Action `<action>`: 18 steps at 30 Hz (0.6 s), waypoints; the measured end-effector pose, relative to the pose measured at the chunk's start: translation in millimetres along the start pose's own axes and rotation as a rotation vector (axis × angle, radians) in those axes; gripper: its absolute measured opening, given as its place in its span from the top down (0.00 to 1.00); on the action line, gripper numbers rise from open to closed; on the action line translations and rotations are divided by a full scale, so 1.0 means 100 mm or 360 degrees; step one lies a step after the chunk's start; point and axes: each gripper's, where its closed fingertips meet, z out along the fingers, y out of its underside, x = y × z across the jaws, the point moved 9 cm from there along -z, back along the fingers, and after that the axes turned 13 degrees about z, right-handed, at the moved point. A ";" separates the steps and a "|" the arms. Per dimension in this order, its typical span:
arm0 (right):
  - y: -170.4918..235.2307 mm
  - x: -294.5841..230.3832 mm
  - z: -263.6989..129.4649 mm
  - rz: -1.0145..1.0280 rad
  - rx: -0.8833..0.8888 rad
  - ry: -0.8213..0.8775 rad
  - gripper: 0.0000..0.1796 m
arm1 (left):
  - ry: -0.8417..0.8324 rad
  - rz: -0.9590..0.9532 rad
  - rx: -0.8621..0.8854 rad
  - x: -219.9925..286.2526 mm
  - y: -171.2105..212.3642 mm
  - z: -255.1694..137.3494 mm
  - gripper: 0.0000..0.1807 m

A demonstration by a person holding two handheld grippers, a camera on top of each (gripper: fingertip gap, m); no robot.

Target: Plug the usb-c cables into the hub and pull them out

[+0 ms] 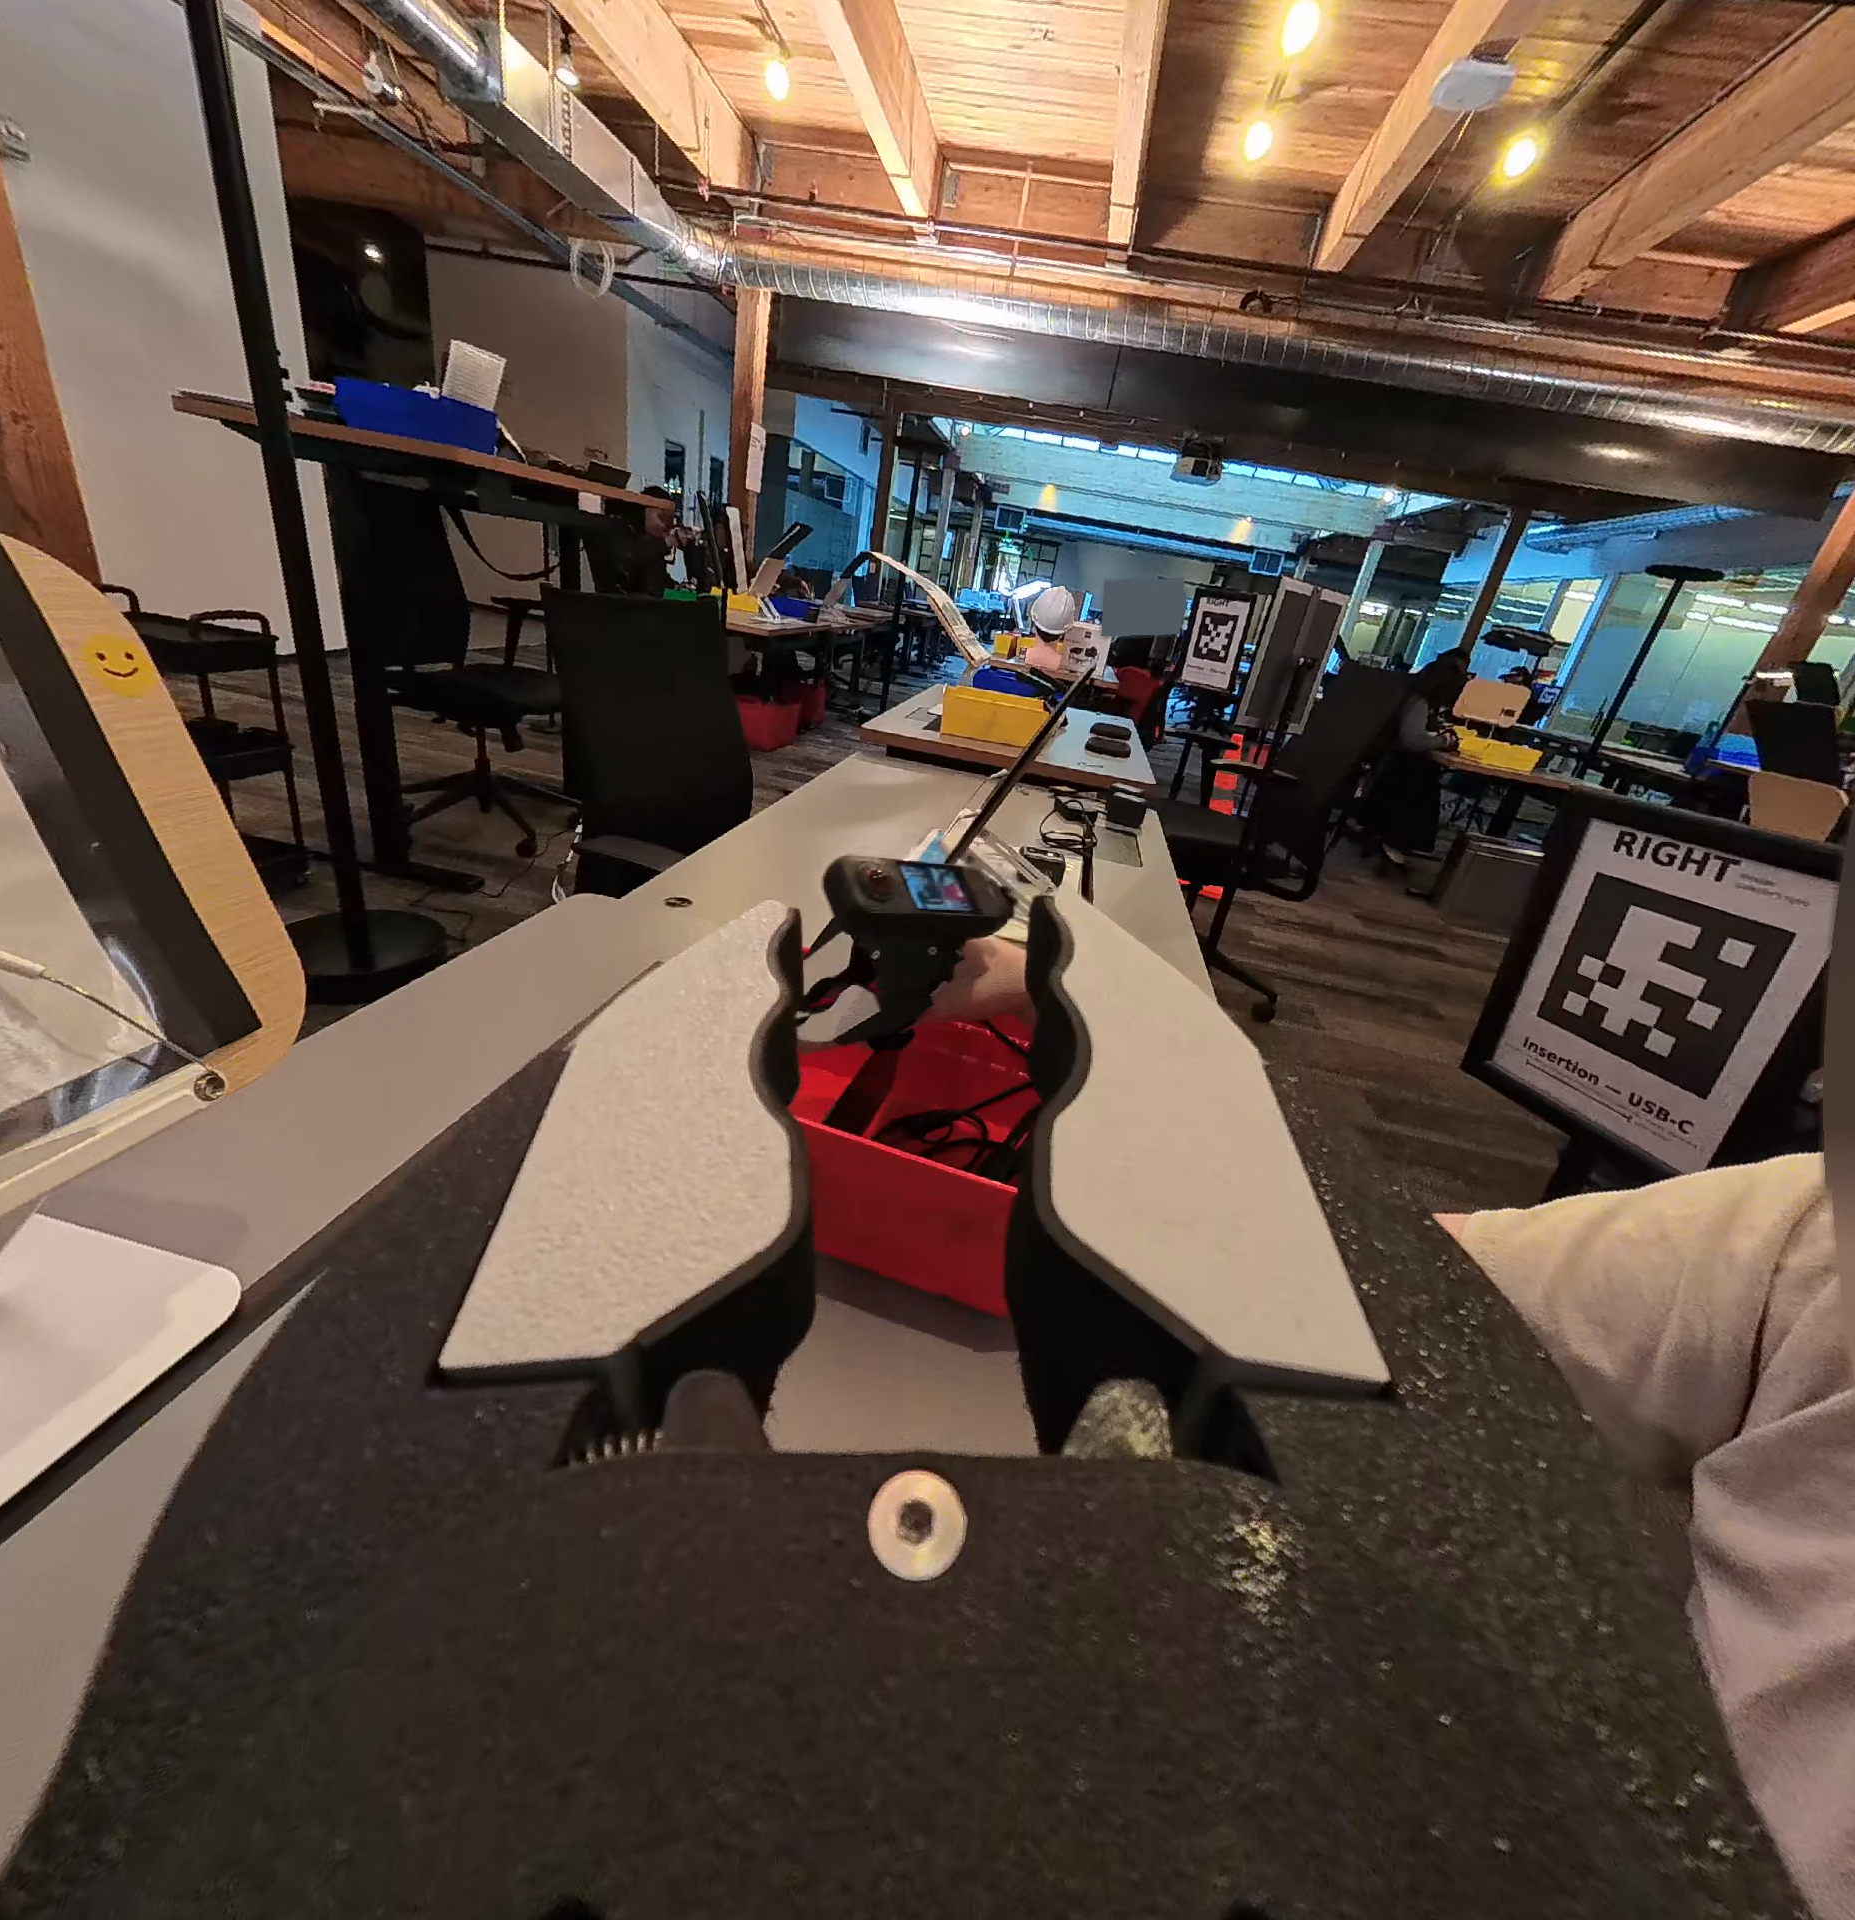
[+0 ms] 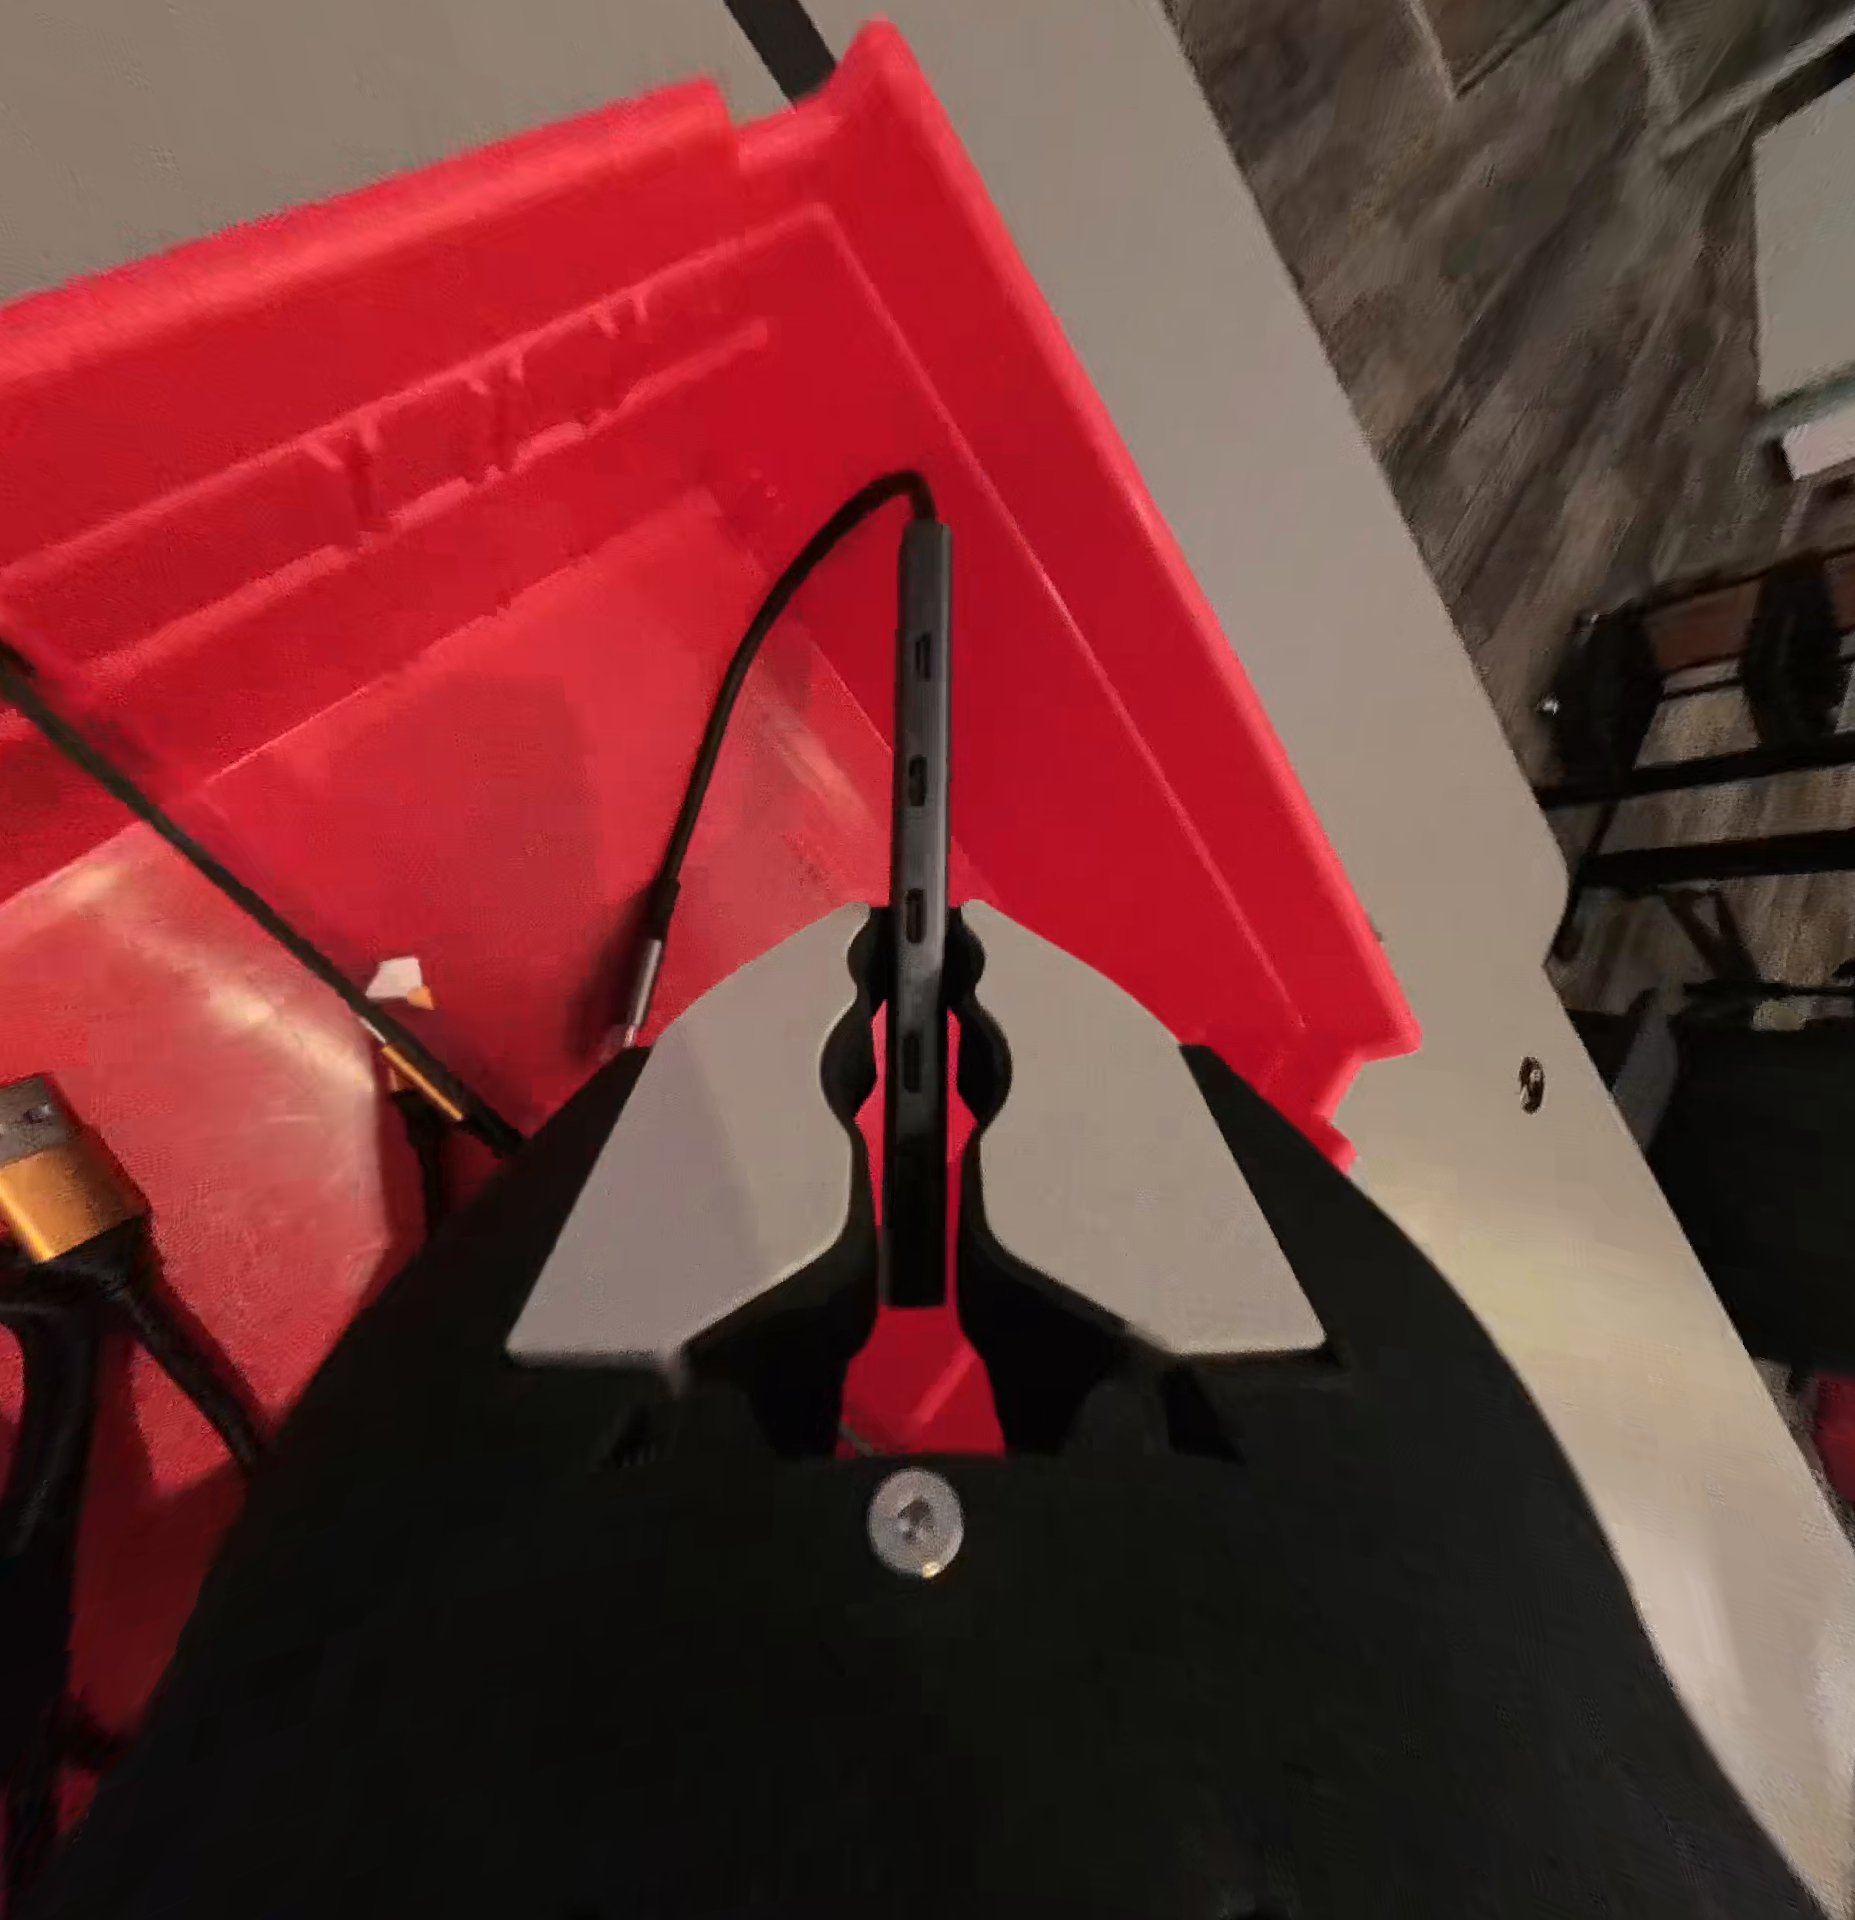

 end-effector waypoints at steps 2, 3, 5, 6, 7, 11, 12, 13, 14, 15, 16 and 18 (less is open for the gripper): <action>0.05 0.02 0.08 0.0037 -0.0097 0.0044 0.93 | 0.0000 0.0000 -0.0007 0.00 0.00 0.00 0.77; 0.06 0.04 0.10 0.0054 -0.0120 0.0081 0.92 | 0.0000 0.0000 -0.0005 -0.01 0.00 0.00 0.77; 0.07 0.10 0.10 0.0096 -0.0111 0.0155 0.85 | -0.0004 -0.0002 -0.0001 -0.01 -0.01 -0.01 0.78; 0.08 0.13 0.08 0.0111 -0.0099 0.0185 0.85 | -0.0008 -0.0002 0.0000 -0.02 -0.01 -0.02 0.77; 0.08 0.16 0.04 0.0129 -0.0078 0.0213 0.84 | -0.0014 -0.0001 0.0002 -0.03 -0.02 -0.04 0.77; 0.04 0.30 -0.36 0.0145 0.0091 0.0391 0.84 | -0.0115 0.0036 -0.0042 -0.09 -0.07 -0.20 0.77; 0.00 0.32 -0.54 0.0129 0.0208 0.0460 0.84 | -0.0188 0.0063 -0.0065 -0.12 -0.09 -0.29 0.77; -0.06 0.35 -0.73 0.0099 0.0354 0.0551 0.83 | -0.0286 0.0098 -0.0097 -0.16 -0.12 -0.40 0.77; -0.12 0.36 -0.94 0.0077 0.0513 0.0645 0.84 | -0.0413 0.0139 -0.0144 -0.20 -0.14 -0.53 0.77; -0.19 0.34 -1.14 0.0069 0.0666 0.0713 0.84 | -0.0572 0.0188 -0.0214 -0.25 -0.16 -0.68 0.76; -0.25 0.31 -1.31 0.0071 0.0804 0.0745 0.84 | -0.0758 0.0243 -0.0309 -0.30 -0.17 -0.84 0.76; -0.38 0.22 -1.60 0.0085 0.1032 0.0760 0.84 | -0.1142 0.0336 -0.0550 -0.39 -0.16 -1.18 0.76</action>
